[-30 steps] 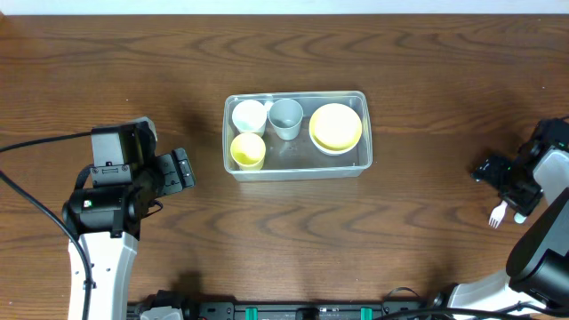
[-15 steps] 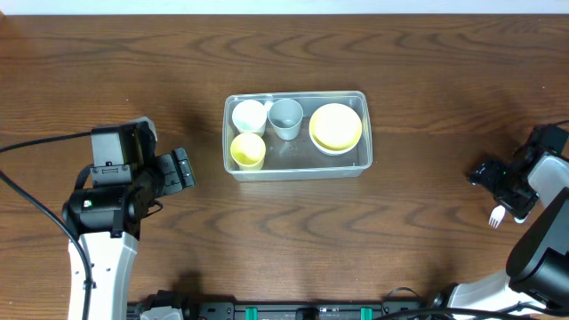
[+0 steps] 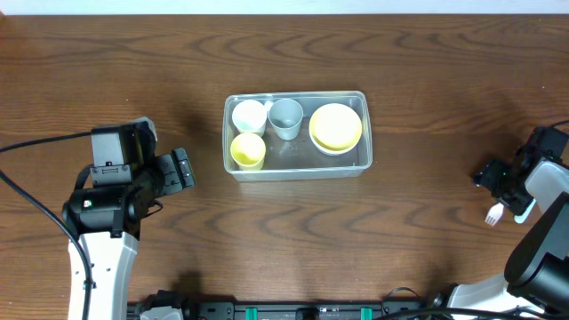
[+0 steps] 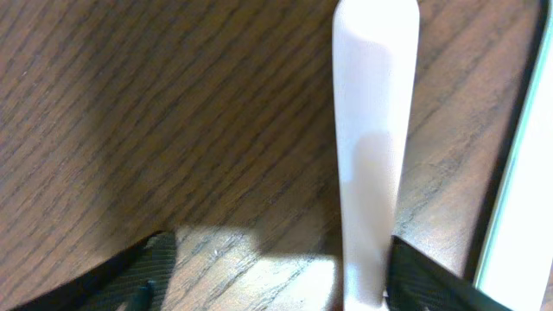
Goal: Pack container
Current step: 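Move the right gripper down to the white fork and grasp it, then lift the white fork with the right gripper and lay it in the container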
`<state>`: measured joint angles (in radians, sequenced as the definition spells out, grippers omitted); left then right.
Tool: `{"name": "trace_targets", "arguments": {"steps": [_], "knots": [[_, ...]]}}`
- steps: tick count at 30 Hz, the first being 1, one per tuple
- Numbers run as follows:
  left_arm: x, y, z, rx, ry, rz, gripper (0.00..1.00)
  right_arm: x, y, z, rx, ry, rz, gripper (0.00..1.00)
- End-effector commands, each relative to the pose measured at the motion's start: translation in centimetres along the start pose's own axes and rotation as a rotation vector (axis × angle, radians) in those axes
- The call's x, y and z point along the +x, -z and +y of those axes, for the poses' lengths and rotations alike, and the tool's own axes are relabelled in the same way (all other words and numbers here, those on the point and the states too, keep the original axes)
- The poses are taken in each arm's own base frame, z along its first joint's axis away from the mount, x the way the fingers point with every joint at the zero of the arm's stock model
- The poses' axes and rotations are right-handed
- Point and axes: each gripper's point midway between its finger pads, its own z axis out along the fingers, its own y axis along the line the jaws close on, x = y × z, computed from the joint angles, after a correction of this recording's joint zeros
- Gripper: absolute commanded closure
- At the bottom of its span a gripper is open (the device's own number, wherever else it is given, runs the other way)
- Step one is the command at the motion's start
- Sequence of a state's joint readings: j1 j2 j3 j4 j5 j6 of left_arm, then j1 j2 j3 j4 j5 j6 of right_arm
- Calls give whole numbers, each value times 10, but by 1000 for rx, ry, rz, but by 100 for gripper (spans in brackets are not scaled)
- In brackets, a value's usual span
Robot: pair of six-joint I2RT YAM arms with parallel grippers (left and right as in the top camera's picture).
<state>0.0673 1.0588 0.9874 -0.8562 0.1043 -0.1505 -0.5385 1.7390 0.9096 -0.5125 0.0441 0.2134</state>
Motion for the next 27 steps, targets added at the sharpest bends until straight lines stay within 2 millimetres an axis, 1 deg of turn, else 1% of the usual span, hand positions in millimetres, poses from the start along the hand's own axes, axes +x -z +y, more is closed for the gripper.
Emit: {"name": "trace_targets", "arguments": {"steps": [1, 4, 8, 11, 19, 27], "knots": [[6, -4, 3, -14, -2, 17, 11, 27, -14, -3, 0, 5, 89, 33], [5, -4, 3, -14, -2, 16, 11, 28, -14, -3, 1, 5, 92, 43], [5, -4, 3, -14, -2, 17, 11, 28, -14, -3, 0, 5, 92, 59], [5, -4, 3, -14, -2, 17, 11, 28, -14, -2, -3, 1, 92, 67], [5, -4, 3, -14, -3, 15, 11, 28, -14, -2, -6, 1, 93, 78], [5, -4, 3, -14, -3, 15, 11, 28, -14, -1, -7, 1, 92, 84]]}}
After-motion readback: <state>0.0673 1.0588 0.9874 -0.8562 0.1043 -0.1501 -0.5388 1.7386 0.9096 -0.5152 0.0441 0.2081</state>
